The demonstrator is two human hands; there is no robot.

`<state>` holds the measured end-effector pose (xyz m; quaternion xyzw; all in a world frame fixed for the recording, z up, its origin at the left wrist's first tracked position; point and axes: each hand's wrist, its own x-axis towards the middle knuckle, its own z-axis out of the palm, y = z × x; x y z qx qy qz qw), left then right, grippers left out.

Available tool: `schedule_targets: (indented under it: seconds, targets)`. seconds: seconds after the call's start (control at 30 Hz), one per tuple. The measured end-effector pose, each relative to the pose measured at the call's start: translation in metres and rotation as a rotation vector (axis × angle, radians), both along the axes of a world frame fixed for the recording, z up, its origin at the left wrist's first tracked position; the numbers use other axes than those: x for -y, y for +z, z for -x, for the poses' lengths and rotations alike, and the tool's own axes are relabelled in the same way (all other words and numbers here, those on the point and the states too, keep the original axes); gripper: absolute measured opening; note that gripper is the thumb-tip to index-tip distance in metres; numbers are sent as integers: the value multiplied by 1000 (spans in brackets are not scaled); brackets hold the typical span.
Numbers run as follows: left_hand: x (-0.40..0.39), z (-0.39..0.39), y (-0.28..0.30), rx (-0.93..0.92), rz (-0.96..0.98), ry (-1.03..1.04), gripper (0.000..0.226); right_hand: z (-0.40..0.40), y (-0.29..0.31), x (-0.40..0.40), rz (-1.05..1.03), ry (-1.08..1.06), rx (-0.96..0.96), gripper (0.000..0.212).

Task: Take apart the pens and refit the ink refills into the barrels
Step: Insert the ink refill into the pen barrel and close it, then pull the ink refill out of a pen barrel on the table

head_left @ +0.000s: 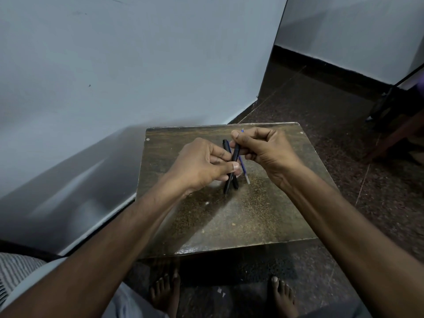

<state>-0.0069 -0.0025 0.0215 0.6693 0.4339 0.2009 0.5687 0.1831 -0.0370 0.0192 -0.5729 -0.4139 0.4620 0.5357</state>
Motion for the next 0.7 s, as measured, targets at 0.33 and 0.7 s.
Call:
schedule_targets:
  seconds: [0.33,0.7]
  targets:
    - [0,3,3,-60,-189,95,19,1,-2,15,79,137,150,33]
    - [-52,31,-23,-432,-591,287,24,7,-4,19,232,58,200,38]
